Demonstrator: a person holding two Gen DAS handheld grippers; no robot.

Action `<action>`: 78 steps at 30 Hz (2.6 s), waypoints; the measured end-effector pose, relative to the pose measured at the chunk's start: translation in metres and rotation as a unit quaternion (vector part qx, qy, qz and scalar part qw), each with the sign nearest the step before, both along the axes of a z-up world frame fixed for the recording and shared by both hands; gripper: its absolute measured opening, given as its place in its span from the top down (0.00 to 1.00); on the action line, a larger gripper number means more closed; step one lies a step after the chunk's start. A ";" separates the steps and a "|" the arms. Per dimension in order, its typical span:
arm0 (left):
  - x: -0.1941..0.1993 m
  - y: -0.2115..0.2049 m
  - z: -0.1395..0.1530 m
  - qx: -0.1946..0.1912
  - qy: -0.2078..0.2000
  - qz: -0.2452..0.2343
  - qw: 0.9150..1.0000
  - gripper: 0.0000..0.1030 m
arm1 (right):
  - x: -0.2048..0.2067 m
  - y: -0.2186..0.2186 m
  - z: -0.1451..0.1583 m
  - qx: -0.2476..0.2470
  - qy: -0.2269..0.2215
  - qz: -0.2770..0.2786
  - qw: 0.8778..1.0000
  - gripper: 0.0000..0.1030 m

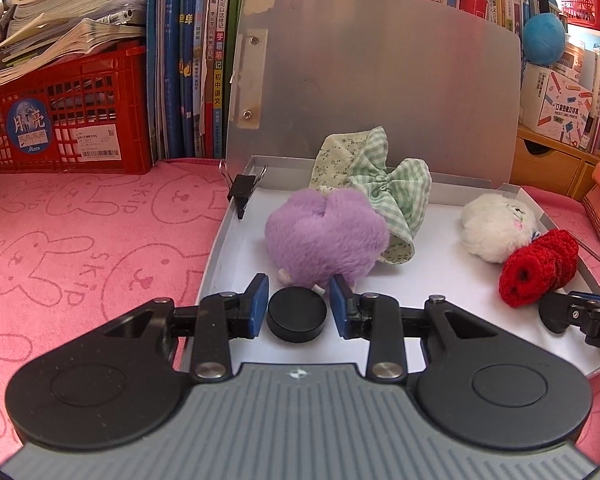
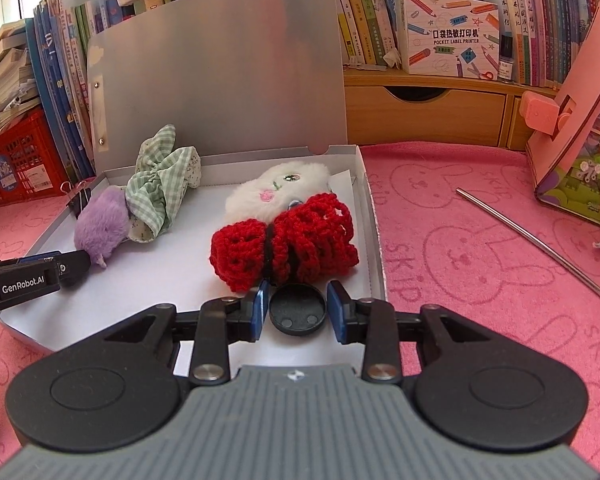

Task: Organize objects
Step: 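Lower and open both grippers to release the black lids in the box, then withdraw both tools from the box toward the crocheted snake and lid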

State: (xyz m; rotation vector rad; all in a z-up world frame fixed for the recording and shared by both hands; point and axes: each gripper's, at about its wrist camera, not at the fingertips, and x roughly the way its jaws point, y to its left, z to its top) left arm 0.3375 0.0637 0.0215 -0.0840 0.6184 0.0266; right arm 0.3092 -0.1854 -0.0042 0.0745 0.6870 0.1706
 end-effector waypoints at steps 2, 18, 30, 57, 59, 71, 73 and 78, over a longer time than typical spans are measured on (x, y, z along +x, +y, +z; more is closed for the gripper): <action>-0.004 -0.001 0.002 -0.004 -0.003 0.000 1.000 0.43 | -0.001 -0.002 0.001 0.006 0.001 0.000 1.000 0.47; -0.057 -0.011 0.036 -0.003 -0.038 -0.035 0.999 0.20 | -0.045 -0.014 0.023 0.005 -0.021 0.015 1.000 0.37; -0.123 -0.022 0.058 -0.019 -0.069 -0.082 0.994 0.16 | -0.097 -0.025 0.041 0.008 -0.050 0.037 0.998 0.34; -0.208 -0.024 0.044 -0.028 -0.066 -0.123 0.990 0.15 | -0.188 -0.032 0.037 -0.008 -0.081 0.066 0.995 0.32; -0.212 -0.023 0.041 -0.031 -0.064 -0.121 0.990 0.15 | -0.192 -0.031 0.035 -0.010 -0.080 0.067 0.994 0.32; -0.234 -0.015 0.026 -0.036 -0.052 -0.112 0.992 0.15 | -0.217 -0.029 0.020 -0.022 -0.075 0.069 0.995 0.32; -0.238 -0.014 0.024 -0.037 -0.050 -0.111 0.992 0.15 | -0.220 -0.030 0.018 -0.023 -0.073 0.068 0.995 0.32; -0.250 -0.012 0.017 -0.035 -0.045 -0.108 0.992 0.15 | -0.229 -0.031 0.011 -0.020 -0.067 0.067 0.995 0.32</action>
